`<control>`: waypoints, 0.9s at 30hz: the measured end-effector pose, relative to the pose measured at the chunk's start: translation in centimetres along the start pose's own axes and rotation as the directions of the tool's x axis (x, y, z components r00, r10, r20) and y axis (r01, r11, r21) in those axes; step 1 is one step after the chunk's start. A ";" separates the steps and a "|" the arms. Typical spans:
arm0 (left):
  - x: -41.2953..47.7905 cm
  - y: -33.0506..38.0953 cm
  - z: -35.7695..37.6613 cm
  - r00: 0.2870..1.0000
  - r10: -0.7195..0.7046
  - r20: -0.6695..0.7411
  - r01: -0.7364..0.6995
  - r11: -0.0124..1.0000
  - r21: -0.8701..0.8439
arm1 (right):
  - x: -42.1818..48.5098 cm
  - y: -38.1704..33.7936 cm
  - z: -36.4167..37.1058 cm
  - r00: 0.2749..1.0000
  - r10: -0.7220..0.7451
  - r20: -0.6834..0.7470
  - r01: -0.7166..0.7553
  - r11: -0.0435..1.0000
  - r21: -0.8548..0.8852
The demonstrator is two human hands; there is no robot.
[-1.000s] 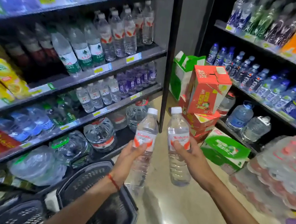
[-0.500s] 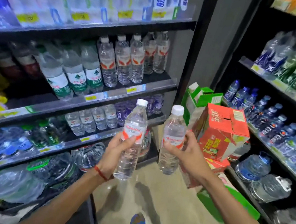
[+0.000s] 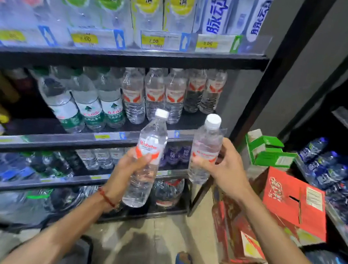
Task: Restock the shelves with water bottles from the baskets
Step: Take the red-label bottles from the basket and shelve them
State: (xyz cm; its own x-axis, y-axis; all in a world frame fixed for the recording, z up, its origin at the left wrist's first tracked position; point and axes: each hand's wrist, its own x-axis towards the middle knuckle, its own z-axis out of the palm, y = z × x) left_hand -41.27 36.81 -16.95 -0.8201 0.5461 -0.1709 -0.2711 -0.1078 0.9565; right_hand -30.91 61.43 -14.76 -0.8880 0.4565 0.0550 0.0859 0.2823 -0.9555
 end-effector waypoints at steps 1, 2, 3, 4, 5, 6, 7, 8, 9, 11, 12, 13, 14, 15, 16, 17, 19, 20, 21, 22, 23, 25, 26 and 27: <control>0.3 -0.2 0.3 1.000 0.004 -0.024 -0.004 1.000 -0.009 | 1.2 -0.2 -0.3 0.999 -0.028 0.018 0.028 1.000 0.008; 0.4 -0.3 0.6 0.999 0.009 -0.040 -0.010 0.999 -0.033 | 2.3 -0.5 -0.6 0.998 -0.058 0.032 0.058 0.998 0.006; 0.6 -0.3 0.9 0.998 0.016 -0.056 -0.019 0.999 -0.050 | 3.4 -0.7 -0.7 0.995 -0.090 0.045 0.090 0.996 0.005; 0.8 -0.2 1.2 0.997 0.021 -0.071 -0.025 0.998 -0.053 | 4.4 -1.0 -0.9 0.992 -0.111 0.058 0.111 0.994 0.004; 1.0 -0.2 1.5 0.996 0.025 -0.083 -0.030 0.998 -0.050 | 5.3 -1.3 -1.0 0.989 -0.130 0.069 0.129 0.992 0.016; 1.1 -0.1 1.7 0.995 0.030 -0.097 -0.035 0.998 -0.054 | 6.1 -1.7 -1.2 0.985 -0.155 0.074 0.153 0.988 0.025; 1.2 0.1 1.9 0.993 0.035 -0.113 -0.042 0.997 -0.060 | 6.9 -1.8 -1.3 0.981 -0.179 0.076 0.177 0.984 0.035; 1.4 0.3 2.1 0.991 0.045 -0.129 -0.054 0.997 -0.063 | 7.7 -1.9 -1.4 0.977 -0.196 0.079 0.193 0.980 0.042; 1.5 0.5 2.2 0.987 0.064 -0.147 -0.073 0.996 -0.055 | 8.6 -1.9 -1.4 0.974 -0.211 0.082 0.207 0.977 0.051; 1.7 0.5 2.7 0.978 0.096 -0.185 -0.106 0.994 -0.042 | 9.9 -1.6 -1.2 0.970 -0.233 0.074 0.229 0.972 0.053; 1.7 0.5 2.9 0.974 0.107 -0.201 -0.117 0.993 -0.034 | 10.4 -1.3 -1.1 0.970 -0.236 0.064 0.233 0.971 0.053; 1.7 0.5 3.0 0.969 0.119 -0.217 -0.126 0.992 -0.018 | 11.0 -1.2 -0.9 0.969 -0.243 0.050 0.241 0.969 0.057; 1.7 0.6 3.1 0.964 0.131 -0.231 -0.135 0.991 -0.003 | 11.6 -1.0 -0.8 0.965 -0.260 0.035 0.258 0.965 0.053; 1.8 0.7 3.2 0.962 0.138 -0.234 -0.141 0.990 0.006 | 12.1 -0.9 -0.6 0.962 -0.271 0.026 0.270 0.961 0.056; 1.8 0.8 3.2 0.962 0.145 -0.233 -0.145 0.989 0.018 | 12.7 -0.7 -0.4 0.961 -0.275 0.022 0.274 0.960 0.057; 1.9 0.7 3.1 0.961 0.152 -0.230 -0.148 0.988 0.033 | 13.4 -0.5 -0.3 0.962 -0.273 0.020 0.272 0.960 0.062; 2.0 0.7 3.1 0.963 0.147 -0.226 -0.141 0.989 0.045 | 14.6 -0.2 0.2 0.960 -0.278 0.022 0.276 0.960 0.044; 2.1 0.7 3.1 0.962 0.143 -0.231 -0.138 0.990 0.038 | 15.1 -0.1 0.4 0.963 -0.268 0.027 0.267 0.963 0.037; 2.2 0.7 3.1 0.960 0.143 -0.240 -0.140 0.990 0.030 | 15.6 0.0 0.7 0.968 -0.251 0.026 0.250 0.967 0.042; 2.3 0.6 3.1 0.958 0.145 -0.248 -0.144 0.989 0.021 | 16.2 0.2 0.9 0.971 -0.239 0.027 0.238 0.970 0.042; 2.5 0.6 3.1 0.957 0.142 -0.254 -0.144 0.990 0.008 | 16.8 0.3 1.2 0.973 -0.228 0.031 0.227 0.973 0.036; 2.8 0.6 3.2 0.955 0.145 -0.258 -0.148 0.989 0.007 | 18.1 0.7 1.6 0.977 -0.208 0.037 0.209 0.978 -0.010; 2.9 0.6 3.2 0.953 0.151 -0.263 -0.154 0.988 0.011 | 18.6 0.8 1.8 0.979 -0.201 0.044 0.202 0.979 -0.028; 3.0 0.6 3.2 0.950 0.159 -0.269 -0.161 0.987 0.013 | 19.1 1.1 2.1 0.982 -0.184 0.043 0.185 0.982 -0.035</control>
State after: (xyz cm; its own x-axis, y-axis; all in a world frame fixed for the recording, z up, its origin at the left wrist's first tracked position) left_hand -42.28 41.07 -16.11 -0.9576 0.2784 -0.0741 -0.1287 -0.1834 0.9746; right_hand -48.71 68.67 -15.36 -0.9074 0.3599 0.2169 -0.0641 0.3916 -0.9179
